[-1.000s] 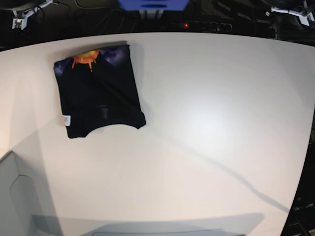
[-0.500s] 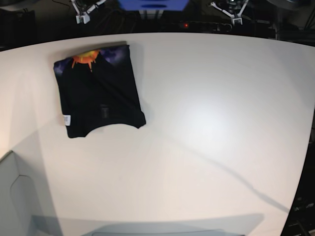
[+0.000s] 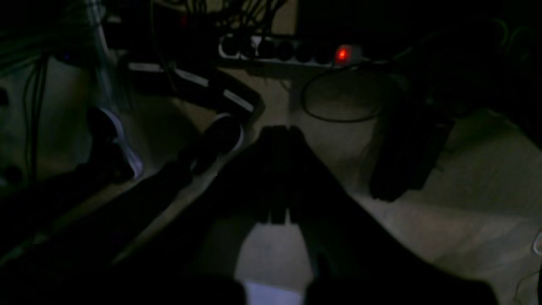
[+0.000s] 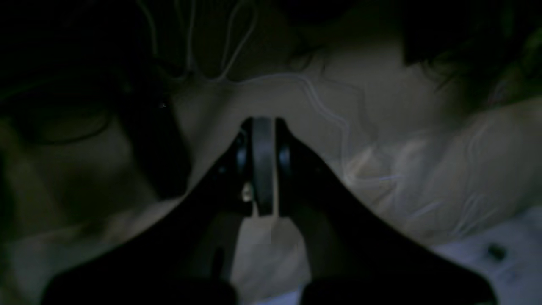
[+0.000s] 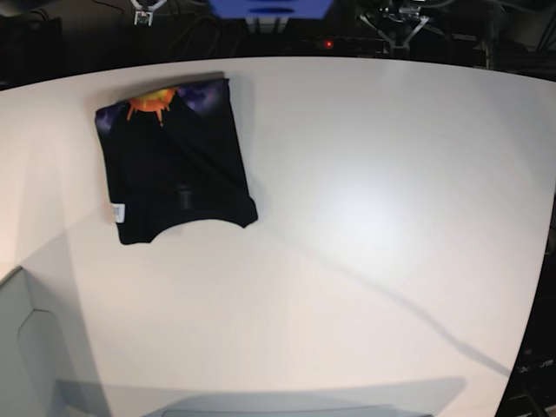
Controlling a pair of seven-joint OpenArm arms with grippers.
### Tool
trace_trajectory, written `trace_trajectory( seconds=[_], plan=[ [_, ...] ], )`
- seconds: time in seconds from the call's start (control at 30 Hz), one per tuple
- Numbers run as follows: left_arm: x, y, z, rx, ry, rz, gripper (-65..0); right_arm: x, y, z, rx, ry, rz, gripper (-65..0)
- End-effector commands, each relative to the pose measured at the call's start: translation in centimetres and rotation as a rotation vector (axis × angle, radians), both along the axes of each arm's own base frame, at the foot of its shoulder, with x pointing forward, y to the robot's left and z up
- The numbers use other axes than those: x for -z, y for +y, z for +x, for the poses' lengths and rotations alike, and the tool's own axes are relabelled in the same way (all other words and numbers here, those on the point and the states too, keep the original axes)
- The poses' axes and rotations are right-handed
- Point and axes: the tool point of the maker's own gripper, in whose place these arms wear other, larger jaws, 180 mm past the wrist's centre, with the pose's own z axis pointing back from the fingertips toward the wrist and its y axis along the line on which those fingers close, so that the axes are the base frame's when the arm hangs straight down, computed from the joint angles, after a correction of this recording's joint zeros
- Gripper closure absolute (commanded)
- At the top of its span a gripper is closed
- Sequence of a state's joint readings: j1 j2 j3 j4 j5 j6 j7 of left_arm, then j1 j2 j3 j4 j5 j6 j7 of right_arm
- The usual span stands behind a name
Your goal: Fold the T-shirt properly
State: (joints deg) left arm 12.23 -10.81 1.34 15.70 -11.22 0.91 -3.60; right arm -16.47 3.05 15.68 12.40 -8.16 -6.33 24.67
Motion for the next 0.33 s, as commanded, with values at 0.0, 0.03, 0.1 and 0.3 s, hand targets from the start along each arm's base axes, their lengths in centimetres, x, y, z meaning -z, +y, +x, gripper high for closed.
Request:
trace_trajectory(
  seconds=[0.0,0.03,0.1,0.3],
  plan=[
    [-0.1,0.7,-0.4,0.005,0.011,0.016,0.0,0.1,0.3,-0.3,-0.016,0.016,-0.022,0.0],
    [0.0,0.1,-0.3,0.001,0.015,0.007,0.0,0.2,1.2,0.1,-0.032,0.019,-0.028,0.0],
    [0.2,-0.7,-0.4,0.001,0.018,-0.007,0.0,0.4,2.3,1.1,-0.063,0.02,-0.04,0.0],
    [0.7,-3.3,-0.8,-0.001,0.033,-0.046,0.0,0.7,3.7,3.1,-0.077,-0.007,-0.028,0.0]
  ],
)
